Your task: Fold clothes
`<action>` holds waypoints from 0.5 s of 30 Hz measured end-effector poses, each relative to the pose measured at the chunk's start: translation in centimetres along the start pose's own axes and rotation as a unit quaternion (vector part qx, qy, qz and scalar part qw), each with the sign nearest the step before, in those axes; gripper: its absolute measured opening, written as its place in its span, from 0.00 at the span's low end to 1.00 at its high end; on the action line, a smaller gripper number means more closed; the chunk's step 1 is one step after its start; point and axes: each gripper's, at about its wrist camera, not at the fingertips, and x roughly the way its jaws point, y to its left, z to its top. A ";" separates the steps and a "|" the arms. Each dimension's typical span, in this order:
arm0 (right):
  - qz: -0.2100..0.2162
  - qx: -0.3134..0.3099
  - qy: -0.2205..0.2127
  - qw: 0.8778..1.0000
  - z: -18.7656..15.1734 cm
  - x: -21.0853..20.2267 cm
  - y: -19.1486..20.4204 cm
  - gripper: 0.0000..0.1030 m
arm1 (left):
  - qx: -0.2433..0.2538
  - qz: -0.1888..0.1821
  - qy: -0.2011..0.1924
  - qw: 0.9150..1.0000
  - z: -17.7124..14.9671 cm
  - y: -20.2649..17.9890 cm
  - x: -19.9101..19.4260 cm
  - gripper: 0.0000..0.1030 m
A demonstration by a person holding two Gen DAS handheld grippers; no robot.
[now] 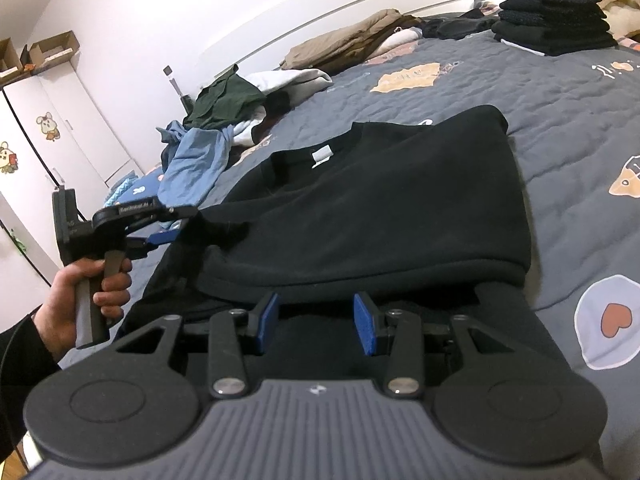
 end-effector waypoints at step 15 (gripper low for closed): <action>-0.001 -0.005 0.006 1.000 0.0 0.3 0.3 0.40 | 0.016 0.007 0.035 0.999 -1.8 0.4 0.6 0.60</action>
